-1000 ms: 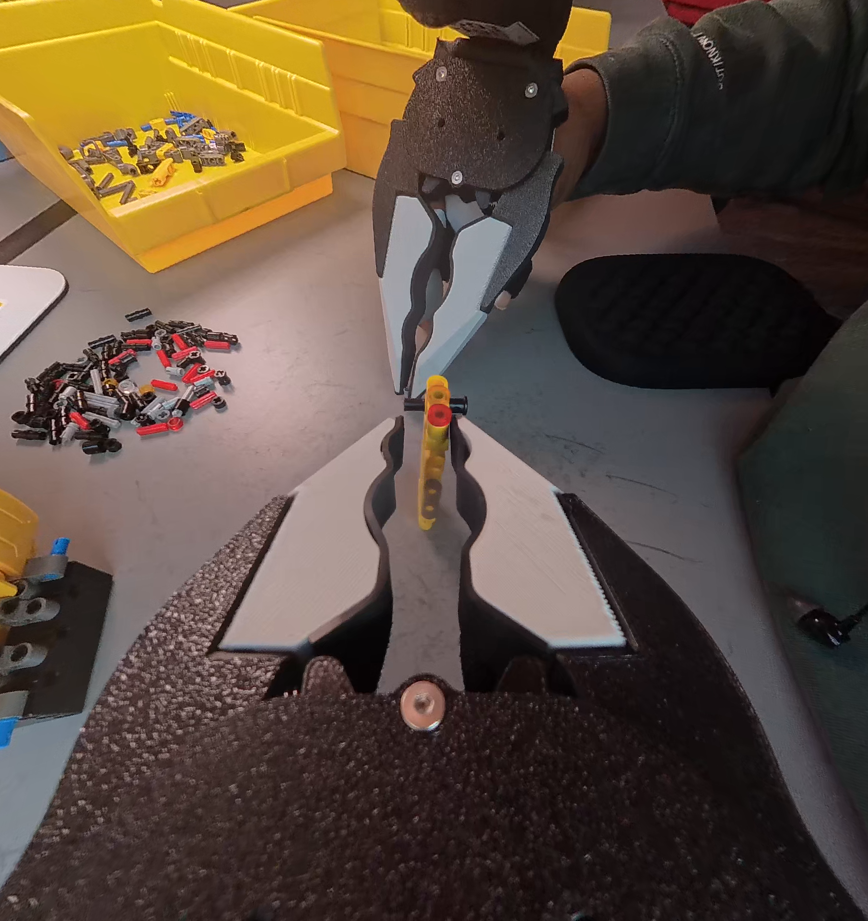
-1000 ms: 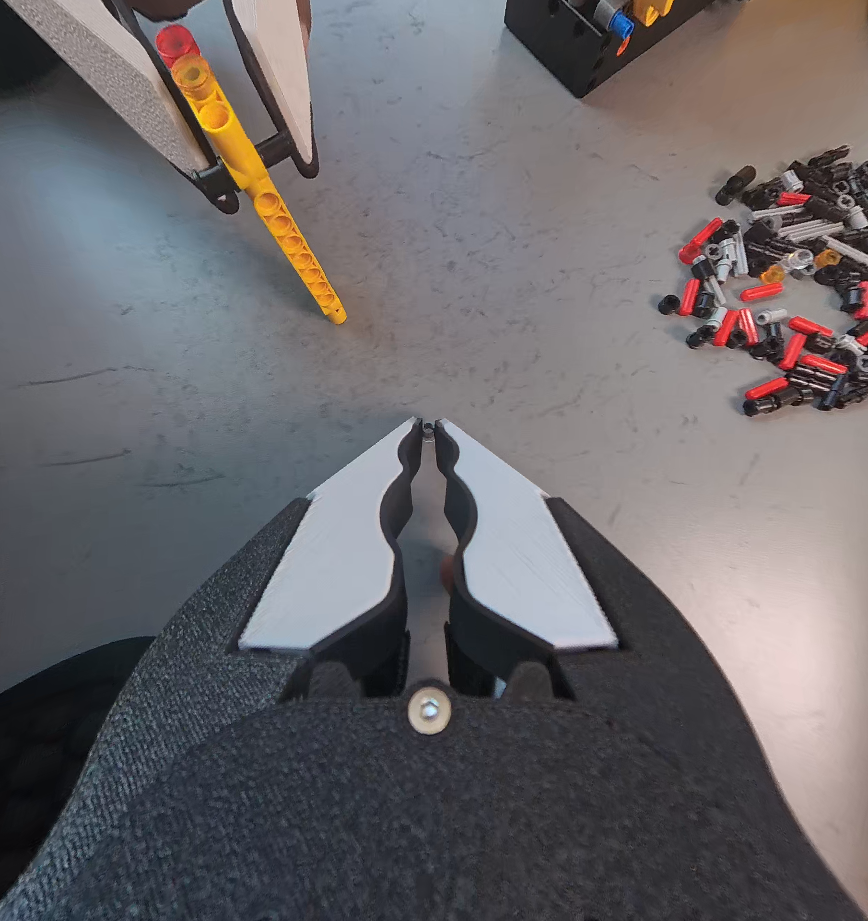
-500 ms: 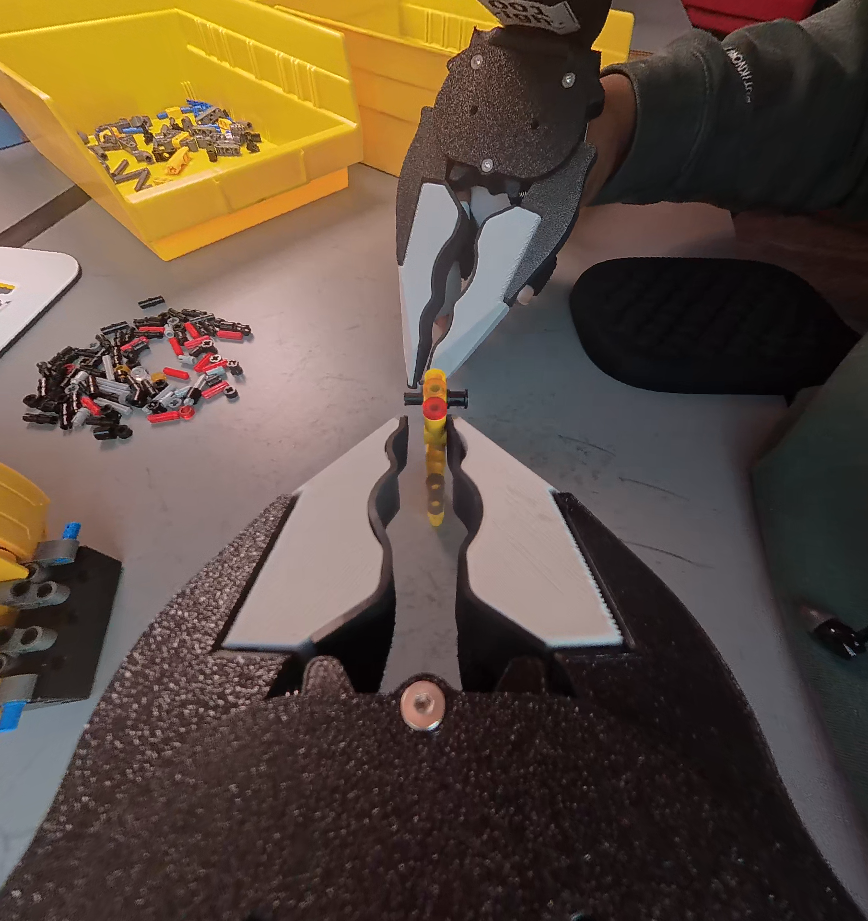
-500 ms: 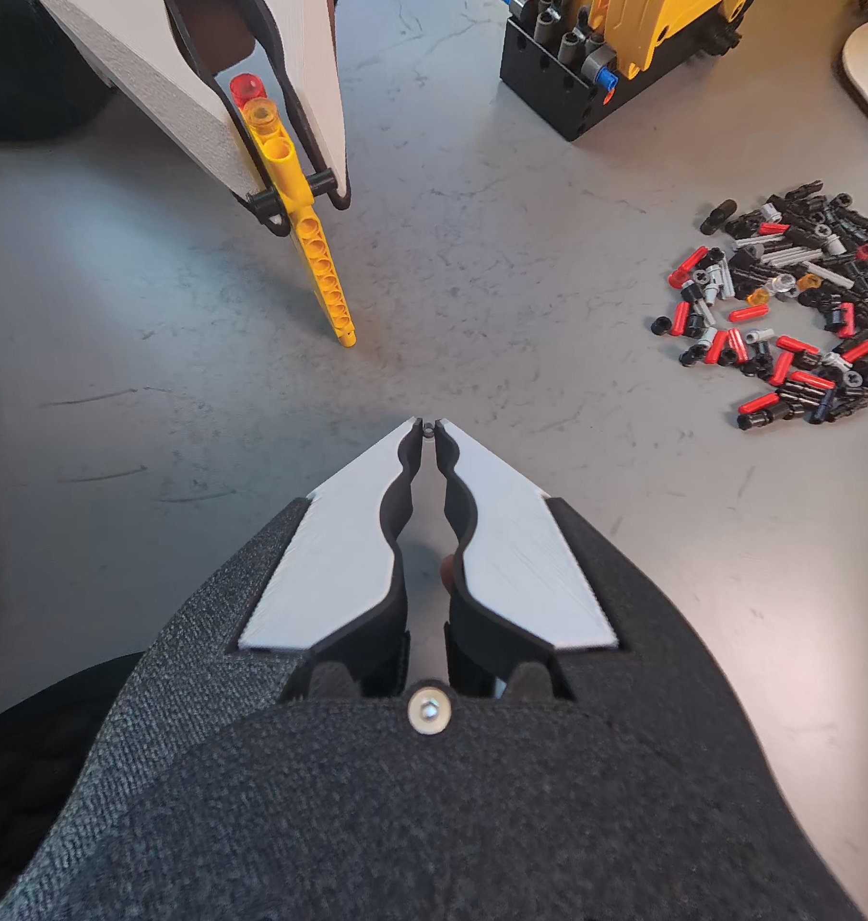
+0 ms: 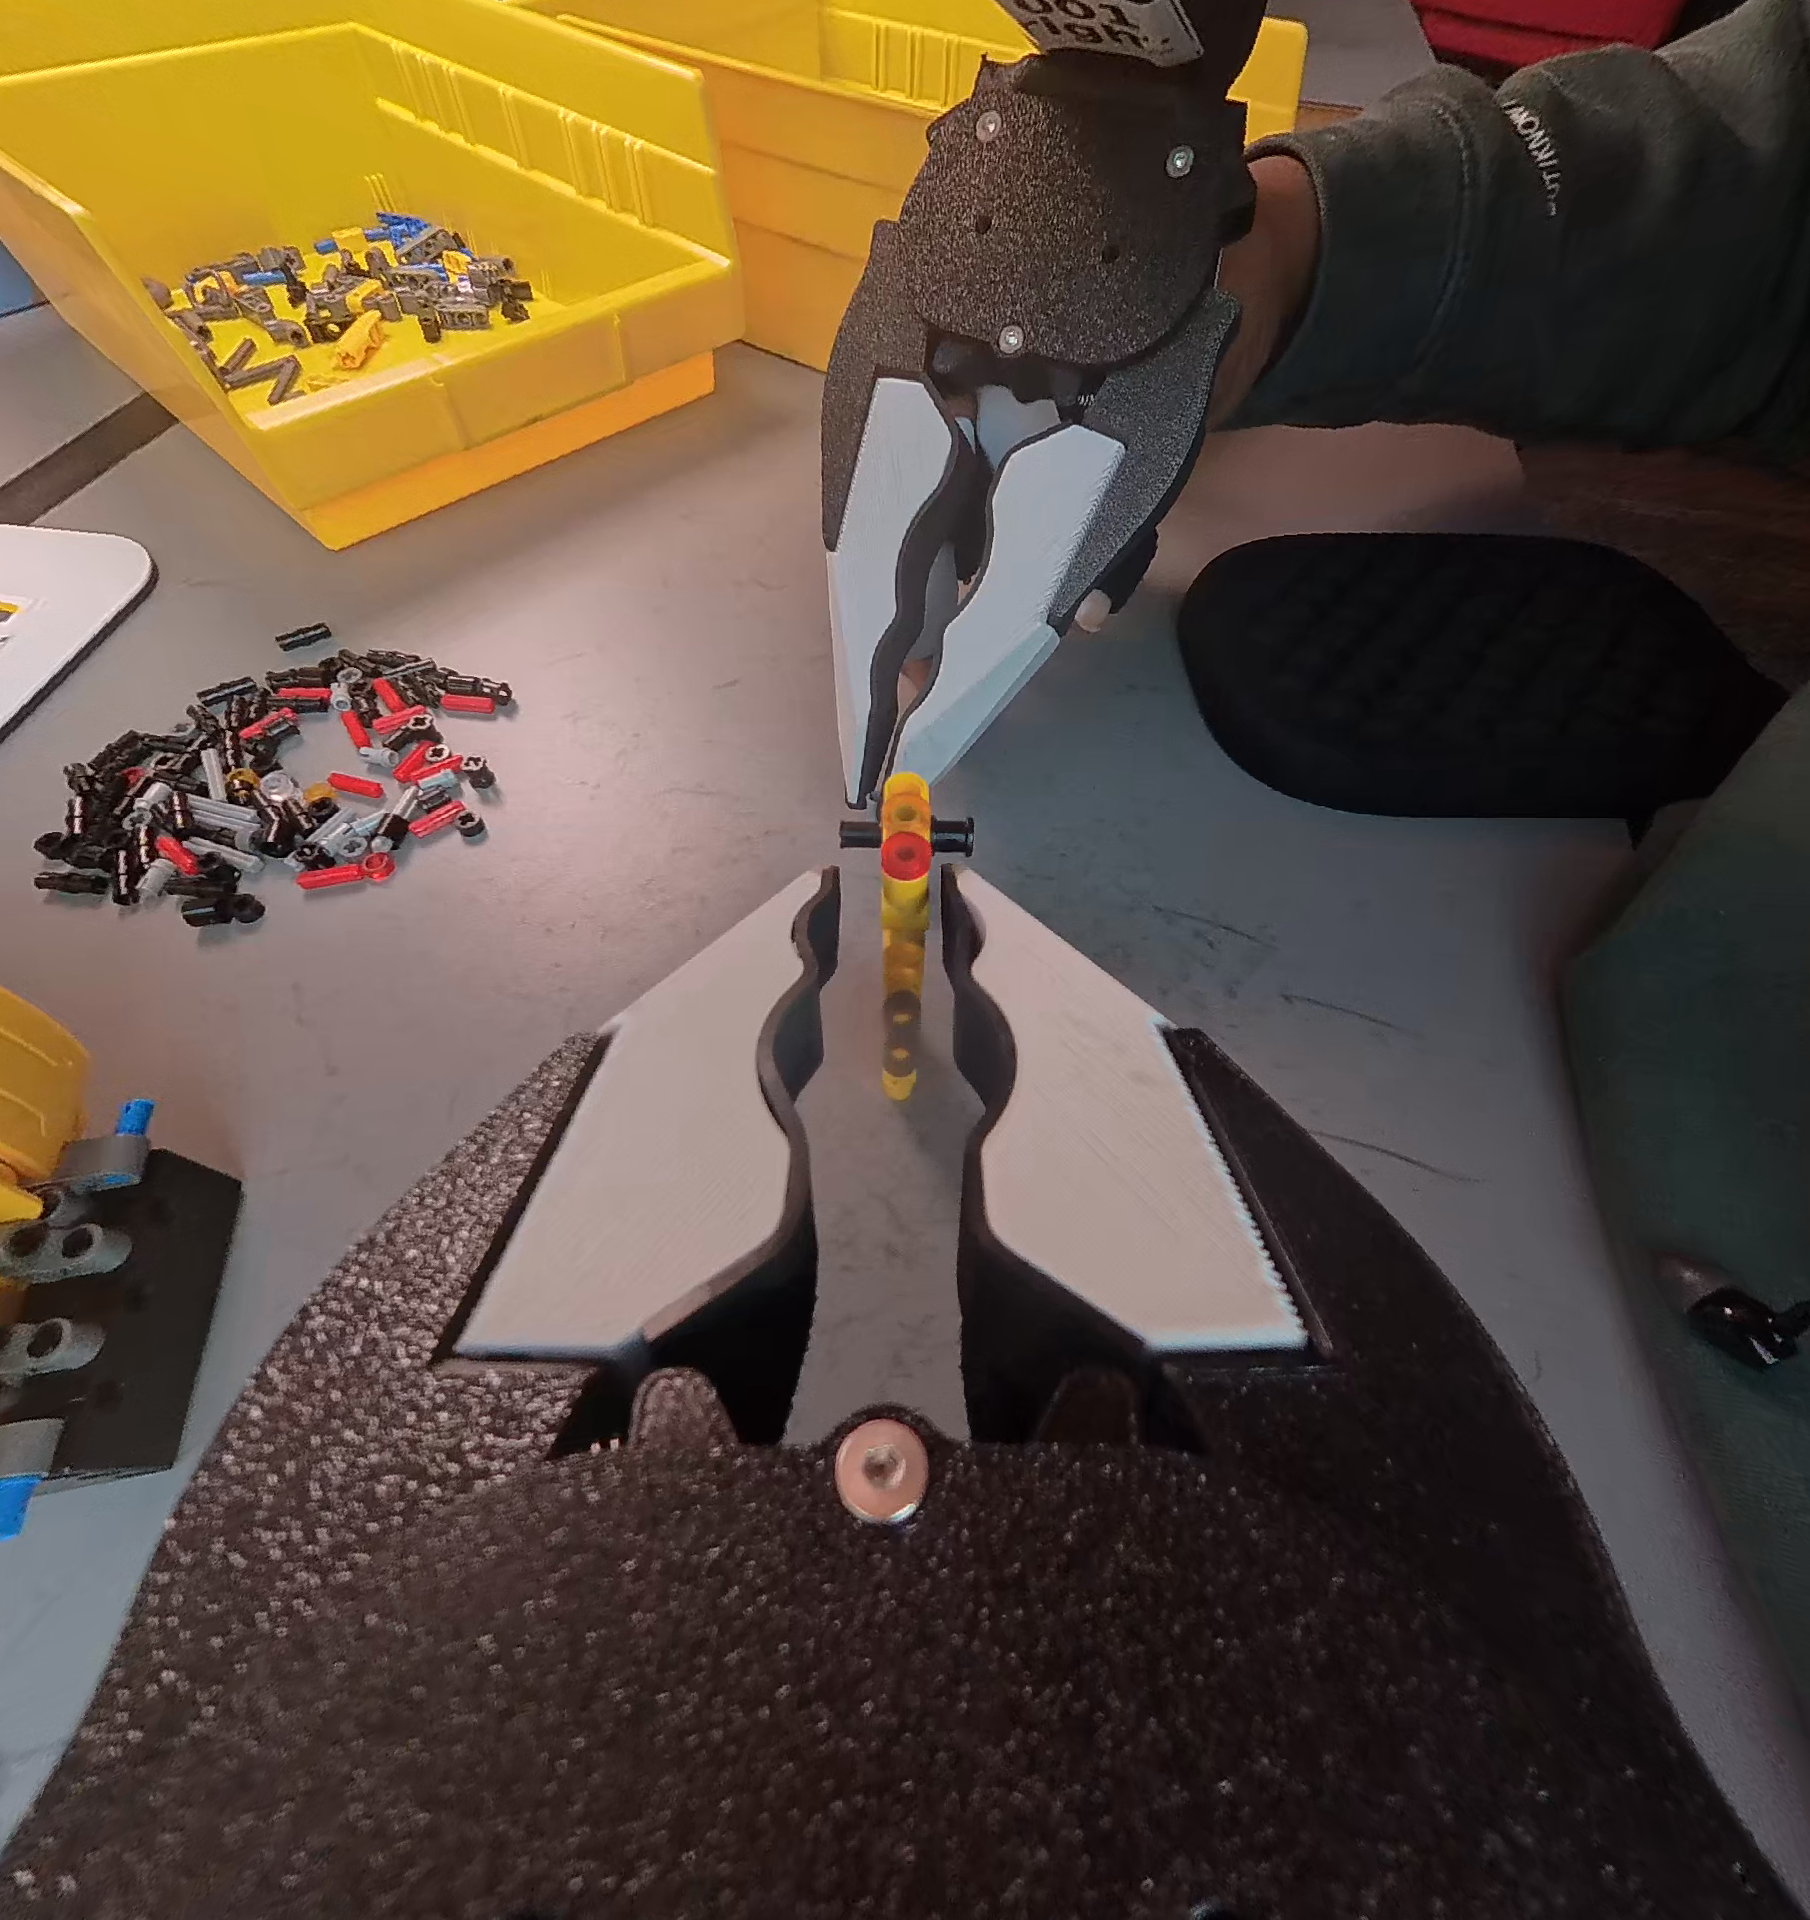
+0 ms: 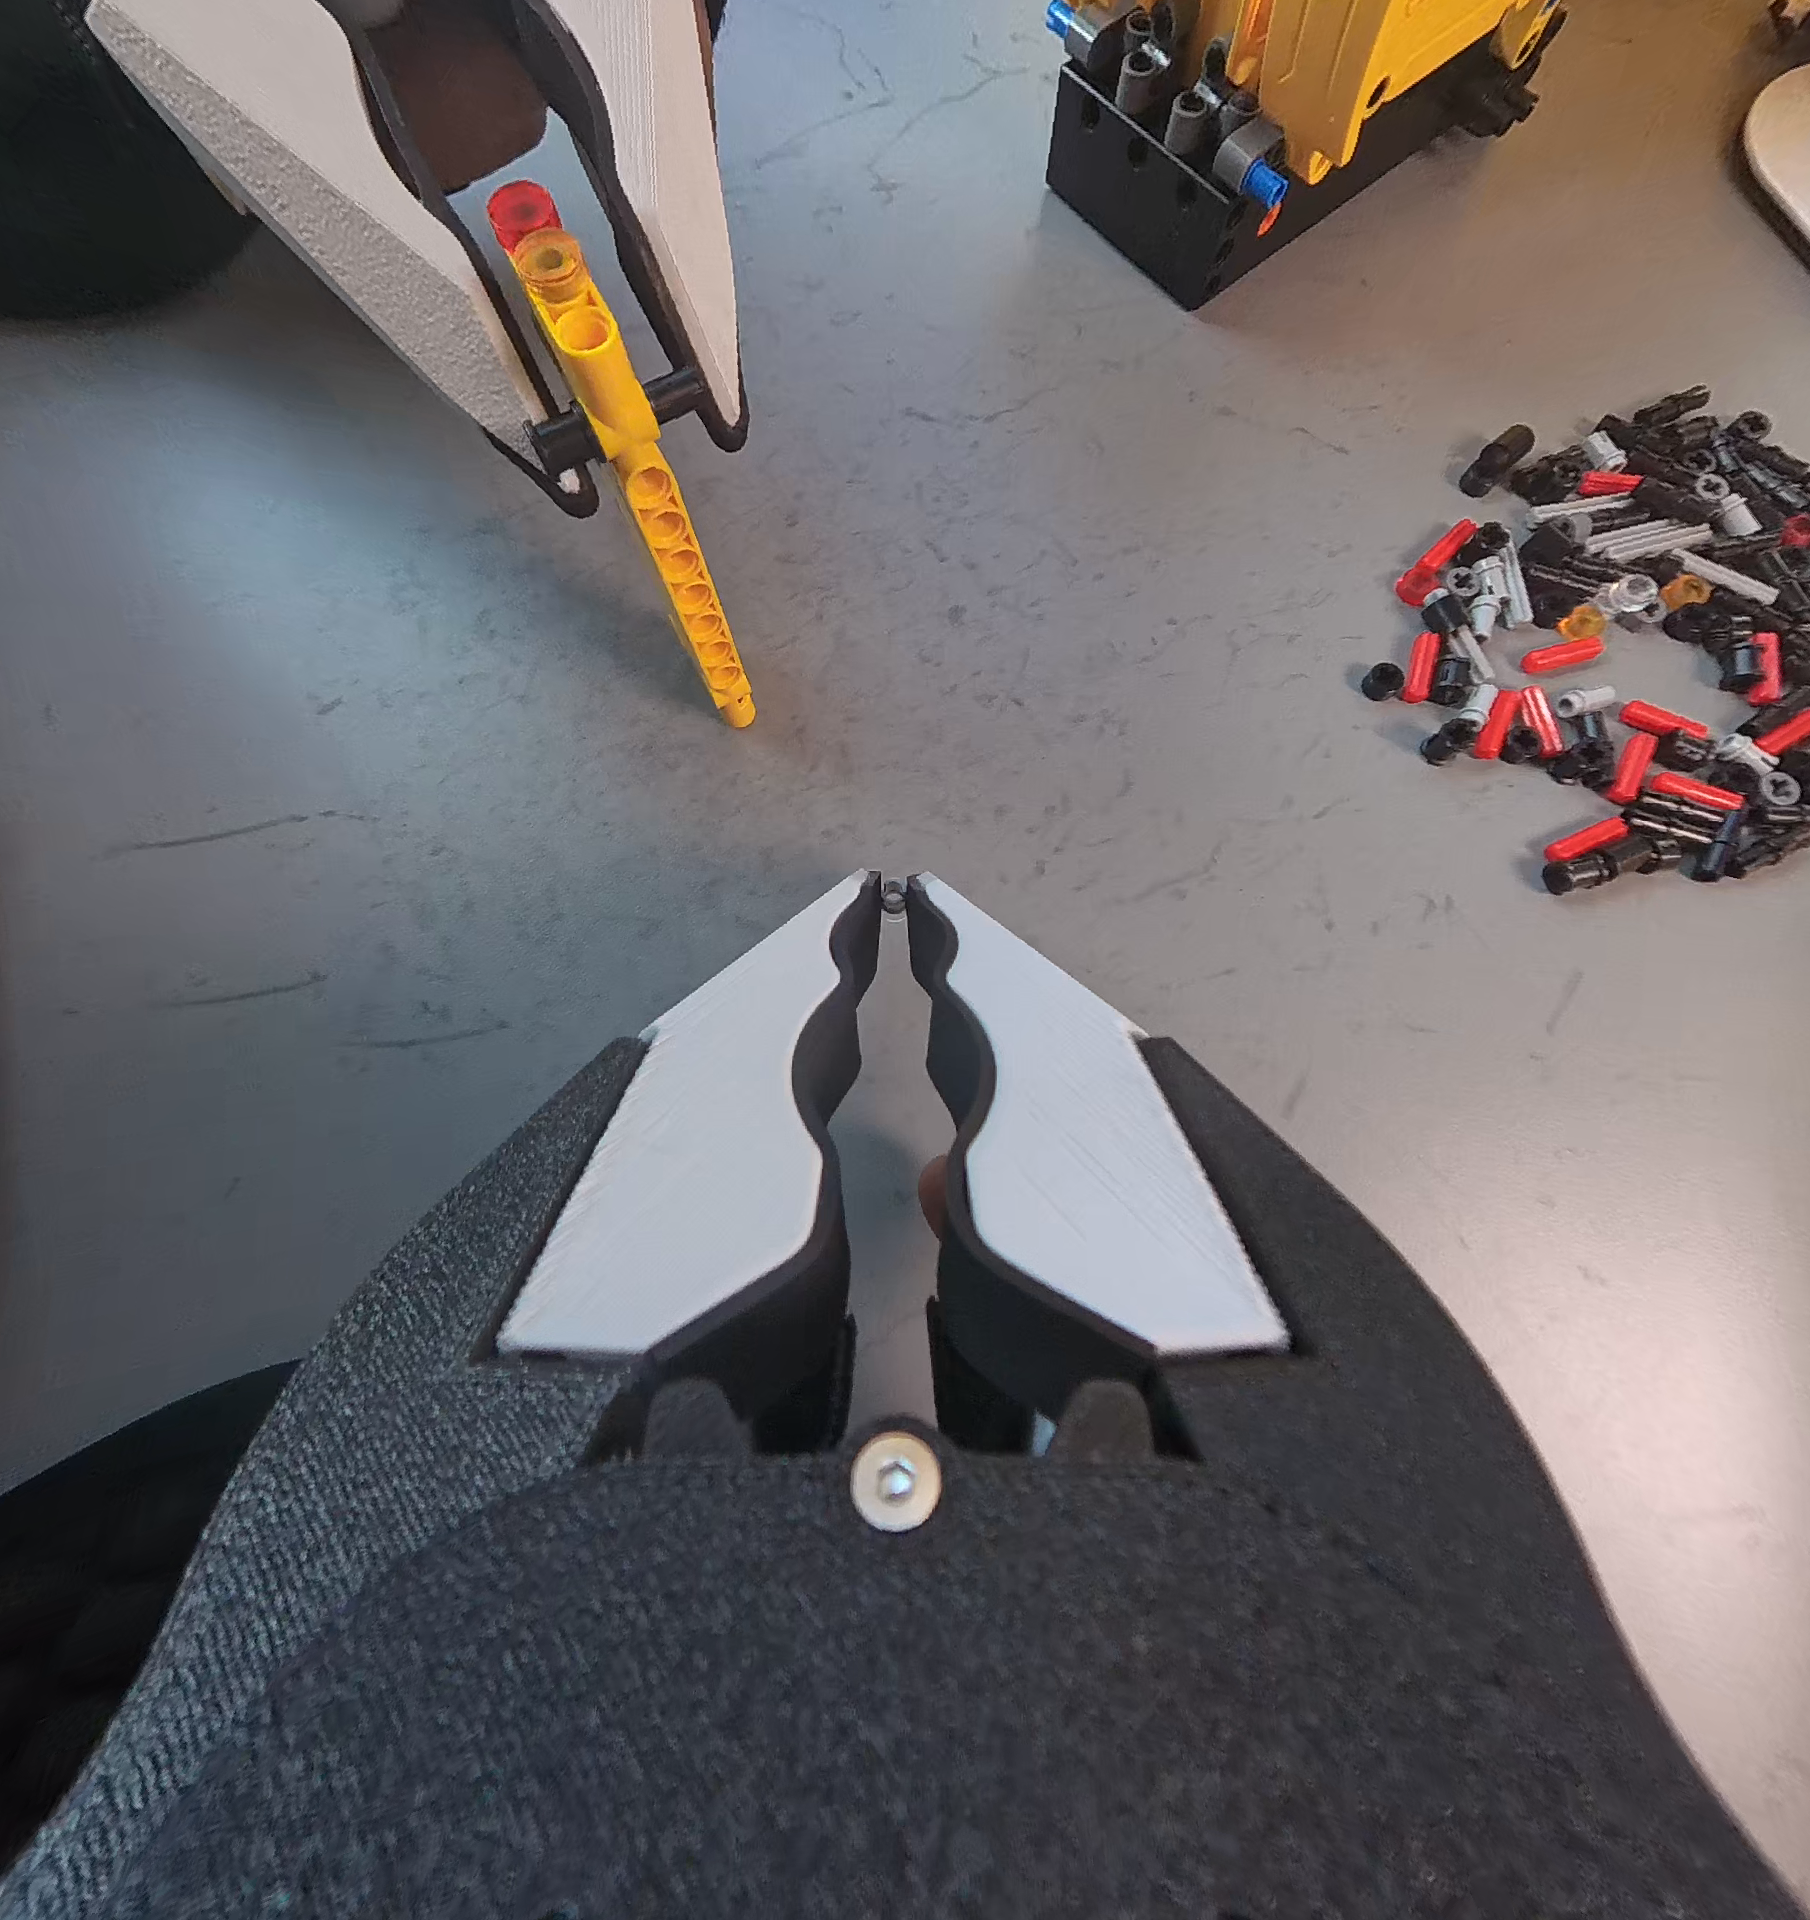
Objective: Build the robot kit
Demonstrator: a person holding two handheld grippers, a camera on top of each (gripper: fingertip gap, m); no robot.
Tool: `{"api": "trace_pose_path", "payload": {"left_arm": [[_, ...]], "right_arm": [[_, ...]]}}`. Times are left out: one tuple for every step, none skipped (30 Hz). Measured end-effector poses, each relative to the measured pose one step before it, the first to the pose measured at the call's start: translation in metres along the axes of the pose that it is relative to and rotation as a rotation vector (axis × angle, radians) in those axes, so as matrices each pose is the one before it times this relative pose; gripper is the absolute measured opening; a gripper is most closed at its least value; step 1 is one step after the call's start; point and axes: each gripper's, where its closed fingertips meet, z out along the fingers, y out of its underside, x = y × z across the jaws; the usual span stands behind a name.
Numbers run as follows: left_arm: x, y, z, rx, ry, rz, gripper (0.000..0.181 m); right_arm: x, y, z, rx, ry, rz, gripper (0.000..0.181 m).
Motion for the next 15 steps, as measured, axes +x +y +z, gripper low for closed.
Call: {"api": "trace_pose_path", "payload": {"left_arm": [[0.00042,-0.00021,0.00000,0.0000,0.0012,0.0015,0.019],[0.00030,-0.00031,-0.00010,0.0014,0.0005,0.0011,0.020],[0.00047,-0.00030,-0.00010,0.0013,0.0008,0.0012,0.020],[0.00023,-0.00023,-0.00009,0.0006,0.0005,0.0009,0.021],[0.00008,-0.00010,-0.00012,0.0005,-0.0011,0.0009,0.021],[0.00023,-0.00024,-0.00014,0.0009,0.0000,0.0010,0.022],[0.00014,-0.00035,-0.00009,0.0016,0.0000,0.0002,0.023],[0.00004,-0.00040,-0.00025,0.0018,-0.0006,0.0005,0.024],[0.00027,-0.00055,-0.00021,0.0020,0.0007,0.0009,0.025],[0.00024,-0.00061,-0.00038,0.0032,0.0003,0.0006,0.027],[0.00028,-0.00086,-0.00054,0.0041,0.0015,0.0006,0.028],[0.00028,-0.00128,-0.00085,0.0061,0.0021,-0.0009,0.030],[0.00018,-0.00193,-0.00111,0.0099,0.0027,-0.0039,0.032],[0.00040,-0.00249,-0.00154,0.0141,0.0072,-0.0084,0.033],[0.00019,-0.00291,-0.00189,0.0165,0.0084,-0.0125,0.034]], "right_arm": [[0.00020,0.00012,0.00000,0.0003,0.0010,0.0002,0.004],[0.00013,0.00029,0.00002,-0.0005,0.0007,0.0005,0.004],[0.00013,0.00030,0.00015,-0.0004,0.0000,0.0011,0.004],[-0.00022,0.00011,0.00017,0.0002,-0.0007,0.0005,0.004],[-0.00013,0.00009,0.00003,0.0002,-0.0002,-0.0003,0.004],[-0.00008,0.00012,0.00021,-0.0005,0.0003,-0.0006,0.004],[-0.00007,0.00004,0.00011,0.0000,0.0005,-0.0007,0.004],[-0.00001,-0.00015,-0.00003,0.0005,-0.0001,-0.0001,0.004],[-0.00001,-0.00041,-0.00010,0.0013,0.0006,-0.0001,0.004],[0.00025,-0.00043,-0.00029,0.0021,0.0013,-0.0004,0.004],[0.00024,-0.00041,-0.00033,0.0024,0.0015,-0.0002,0.004],[0.00044,-0.00072,-0.00040,0.0037,0.0024,0.0002,0.004],[0.00056,-0.00085,-0.00067,0.0052,0.0032,0.0004,0.004],[0.00066,-0.00115,-0.00096,0.0074,0.0032,0.0010,0.004],[0.00071,-0.00127,-0.00107,0.0083,0.0029,0.0022,0.004]]}}
